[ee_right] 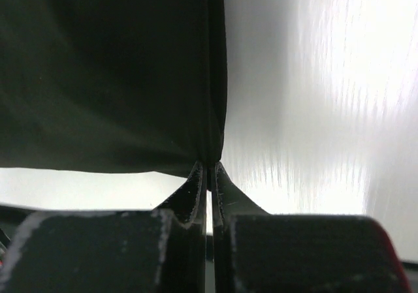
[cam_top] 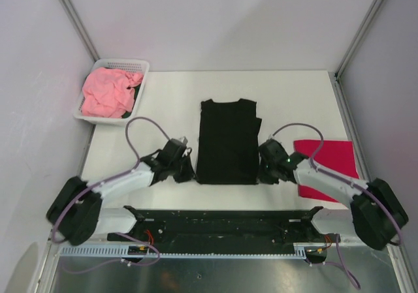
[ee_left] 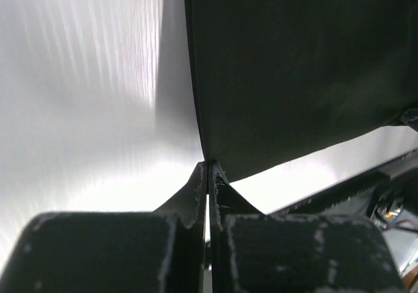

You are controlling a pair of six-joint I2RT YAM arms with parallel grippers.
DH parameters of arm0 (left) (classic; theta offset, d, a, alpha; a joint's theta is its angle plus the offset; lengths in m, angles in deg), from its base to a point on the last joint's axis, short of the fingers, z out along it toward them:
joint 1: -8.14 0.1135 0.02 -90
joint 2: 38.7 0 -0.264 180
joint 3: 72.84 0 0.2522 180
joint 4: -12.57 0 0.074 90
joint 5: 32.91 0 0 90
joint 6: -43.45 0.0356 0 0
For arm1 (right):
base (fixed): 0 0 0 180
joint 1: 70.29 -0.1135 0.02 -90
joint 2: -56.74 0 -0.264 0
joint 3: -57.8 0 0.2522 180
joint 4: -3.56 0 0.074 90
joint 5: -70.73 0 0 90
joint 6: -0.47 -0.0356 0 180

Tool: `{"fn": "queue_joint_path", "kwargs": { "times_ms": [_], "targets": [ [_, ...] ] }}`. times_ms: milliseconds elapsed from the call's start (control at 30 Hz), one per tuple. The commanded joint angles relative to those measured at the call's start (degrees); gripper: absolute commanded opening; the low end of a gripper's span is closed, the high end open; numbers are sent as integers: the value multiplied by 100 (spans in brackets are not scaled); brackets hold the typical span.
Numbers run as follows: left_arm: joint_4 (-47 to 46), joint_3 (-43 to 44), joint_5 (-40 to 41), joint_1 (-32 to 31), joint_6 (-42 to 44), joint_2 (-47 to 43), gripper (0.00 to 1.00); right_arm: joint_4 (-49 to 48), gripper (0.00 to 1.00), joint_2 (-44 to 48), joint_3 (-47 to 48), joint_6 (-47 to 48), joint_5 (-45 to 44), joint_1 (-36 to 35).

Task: Fold and stack the t-shirts
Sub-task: Grab one side of the 2/3 rectangular tshirt with both arms, then fold the long partially folded tshirt into a neat square

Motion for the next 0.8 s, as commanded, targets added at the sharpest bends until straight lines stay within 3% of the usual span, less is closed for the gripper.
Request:
{"fn": "queue_joint_path", "kwargs": {
  "times_ms": [0,167,367,767],
  "targets": [
    [137,-784,307,-385,-805,-1163,0,746,0,860,-434,-944,-363,-693],
    [460,-1123,442,-763,-1170,-2009,0,1412,0,1806,-545,-1456,-607,-1308],
    [869,-616,803,-968,-1212,-2388,0,1705,0,2370,-317,-1362,-750,-1304],
    [1033,1738,1159,-20,-138,-576,0,974,0,709,1734,700,-275,727]
  ]
}}
